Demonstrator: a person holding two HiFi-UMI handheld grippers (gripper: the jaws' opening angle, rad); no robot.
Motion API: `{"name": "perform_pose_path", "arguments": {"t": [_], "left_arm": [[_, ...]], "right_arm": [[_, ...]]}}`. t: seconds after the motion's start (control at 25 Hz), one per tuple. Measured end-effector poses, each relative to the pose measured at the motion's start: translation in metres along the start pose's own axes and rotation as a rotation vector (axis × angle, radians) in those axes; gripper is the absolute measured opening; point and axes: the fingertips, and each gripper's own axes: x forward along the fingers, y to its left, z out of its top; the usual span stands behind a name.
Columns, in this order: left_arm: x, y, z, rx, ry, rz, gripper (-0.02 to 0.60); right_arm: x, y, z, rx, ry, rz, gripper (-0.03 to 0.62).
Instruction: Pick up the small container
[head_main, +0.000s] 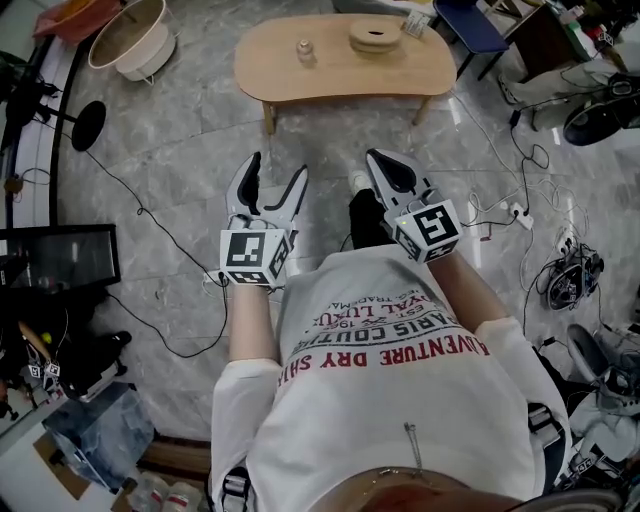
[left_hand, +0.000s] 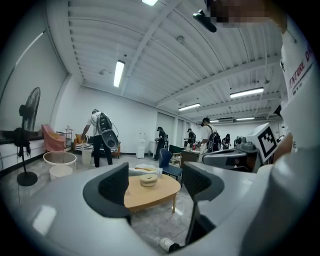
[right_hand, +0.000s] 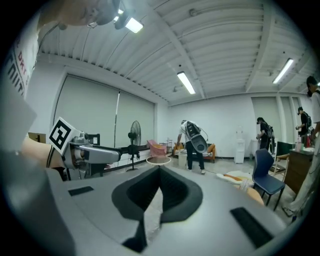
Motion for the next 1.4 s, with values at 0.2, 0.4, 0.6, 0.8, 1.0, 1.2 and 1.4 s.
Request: {"name": "perform_pose_path", "arguments": {"t": [0.2, 0.4, 0.6, 0.8, 1.0, 1.2, 1.4], "left_arm": [[0.057, 0.023, -0.007, 0.011, 0.057, 0.056, 0.325], [0.132, 0.050, -0.004, -0.004, 0.084, 0.108, 0.325], [0.218, 0.073, 0.003, -0.033, 0.092, 0.138, 0.325], [0.291, 0.099, 0.001, -0.028, 0.121, 0.176, 0.325], [0.340, 0.132, -0.025, -0.044, 0.197, 0.200, 0.325], [0.383, 0.164, -0.057, -0.013, 0.220, 0.199, 0.325], [0.426, 0.209, -0.099, -0.002, 0.242, 0.172, 0.325]], "right_arm": [[0.046, -0.048, -0.008, 0.011, 0.008, 0.049, -0.003], [0.110, -0.114, -0.013, 0.050, 0.040, 0.106, -0.003], [0.171, -0.179, -0.016, 0.042, 0.090, 0.186, -0.003], [0.226, -0.240, -0.015, 0.029, 0.105, 0.233, -0.003], [0.277, -0.281, -0.026, 0.030, 0.136, 0.265, -0.003], [0.317, -0.307, -0.057, 0.054, 0.189, 0.238, -0.003], [0.363, -0.322, -0.089, 0.055, 0.220, 0.197, -0.003]]}}
